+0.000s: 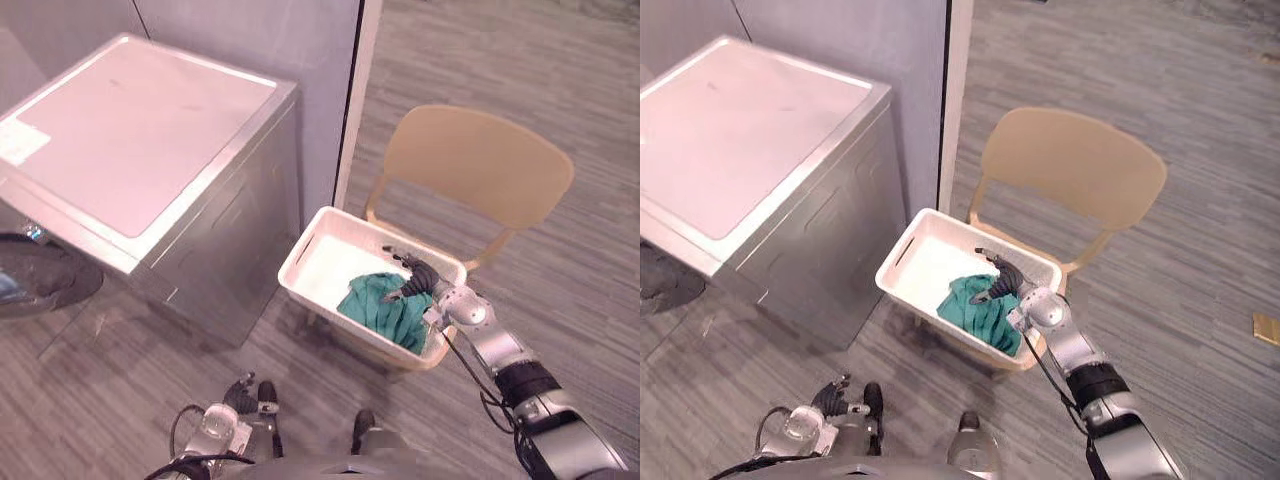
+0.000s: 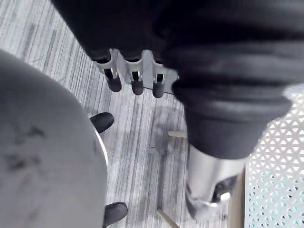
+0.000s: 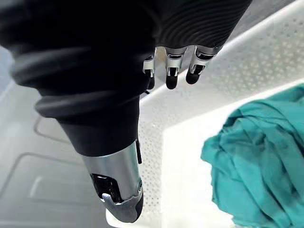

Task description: Pick up the laundry basket with both hands and put the clothes into the washing machine.

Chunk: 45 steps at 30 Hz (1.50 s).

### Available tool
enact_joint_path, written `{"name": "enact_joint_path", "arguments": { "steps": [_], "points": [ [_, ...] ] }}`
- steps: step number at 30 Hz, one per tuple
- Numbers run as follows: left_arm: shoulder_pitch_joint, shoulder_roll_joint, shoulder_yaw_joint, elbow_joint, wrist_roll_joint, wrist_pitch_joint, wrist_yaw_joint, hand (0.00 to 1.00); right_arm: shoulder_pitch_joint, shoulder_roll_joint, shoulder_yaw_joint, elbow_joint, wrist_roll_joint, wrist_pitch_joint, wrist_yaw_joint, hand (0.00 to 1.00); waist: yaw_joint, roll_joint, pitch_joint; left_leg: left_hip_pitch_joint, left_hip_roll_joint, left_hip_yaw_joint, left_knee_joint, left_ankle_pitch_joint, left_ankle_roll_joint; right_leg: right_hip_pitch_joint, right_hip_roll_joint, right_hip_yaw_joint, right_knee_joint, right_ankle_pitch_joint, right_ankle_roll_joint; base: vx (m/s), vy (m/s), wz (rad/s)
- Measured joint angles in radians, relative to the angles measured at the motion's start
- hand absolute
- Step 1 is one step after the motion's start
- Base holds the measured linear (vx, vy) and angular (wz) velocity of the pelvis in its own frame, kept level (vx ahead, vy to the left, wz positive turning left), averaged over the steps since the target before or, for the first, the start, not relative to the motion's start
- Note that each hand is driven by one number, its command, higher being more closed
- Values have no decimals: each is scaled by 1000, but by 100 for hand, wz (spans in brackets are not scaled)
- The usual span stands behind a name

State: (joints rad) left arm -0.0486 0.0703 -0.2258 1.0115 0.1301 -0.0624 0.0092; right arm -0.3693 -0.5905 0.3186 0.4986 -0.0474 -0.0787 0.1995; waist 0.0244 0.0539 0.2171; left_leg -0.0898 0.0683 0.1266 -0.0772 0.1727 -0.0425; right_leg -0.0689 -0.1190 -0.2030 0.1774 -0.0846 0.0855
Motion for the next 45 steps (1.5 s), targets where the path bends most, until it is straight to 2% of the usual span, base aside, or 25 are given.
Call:
{"name": "enact_joint_path", "arguments": {
  "steps": [5,10,13,18,22,28,34,40,45],
  "points": [
    [-20,4,-32,-48,-43,-1,4,0,-121,-16,46,98,-43,14,-2,0,5,18,72,-58,0,-19,0,30,5,-66,-4,-10,38,2,-1,-78,26,9],
    [-29,4,-32,-70,-67,-1,11,0,-197,-15,50,189,-104,19,-26,0,8,31,105,-104,-7,-26,1,44,10,-120,-14,-12,66,1,-1,-29,15,4],
    [-38,6,-26,-91,-82,-1,20,0,-234,-16,8,199,-118,38,-59,0,9,34,142,-118,-9,-24,1,48,11,-143,-16,-7,80,1,-1,0,0,0],
    [-53,6,0,-100,-99,-1,48,0,-301,-23,-88,255,-118,45,-121,0,10,38,186,-150,-8,-20,1,59,16,-190,-19,1,113,2,-3,10,-12,-4],
    [-67,6,28,-118,-107,-1,54,0,-322,-30,-109,267,-154,63,-135,0,11,39,221,-193,-5,-18,23,59,16,-242,-20,9,148,-7,-11,-5,-17,-1],
    [-88,3,34,-135,-126,-1,81,0,-328,-27,-143,348,-153,65,-159,0,29,39,241,-261,0,-17,38,67,11,-334,-25,18,211,-28,-19,-25,-45,-1],
    [-91,-11,77,-178,-151,-1,93,0,-343,-25,-143,345,-137,65,-181,0,38,34,249,-358,14,-17,70,70,8,-430,-22,18,238,-27,-22,-14,-52,0],
    [-108,-32,110,-276,-176,-3,118,0,-393,-37,-143,315,-96,65,-242,0,45,23,262,-533,29,-38,217,16,9,-538,-28,-3,283,-26,-26,-4,-38,8],
    [-138,-41,140,-336,-188,-8,125,0,-433,-56,-141,291,-122,58,-277,0,46,8,274,-660,29,-59,316,-19,15,-633,-40,-15,341,-39,-28,-31,-6,10]
  ]
}}
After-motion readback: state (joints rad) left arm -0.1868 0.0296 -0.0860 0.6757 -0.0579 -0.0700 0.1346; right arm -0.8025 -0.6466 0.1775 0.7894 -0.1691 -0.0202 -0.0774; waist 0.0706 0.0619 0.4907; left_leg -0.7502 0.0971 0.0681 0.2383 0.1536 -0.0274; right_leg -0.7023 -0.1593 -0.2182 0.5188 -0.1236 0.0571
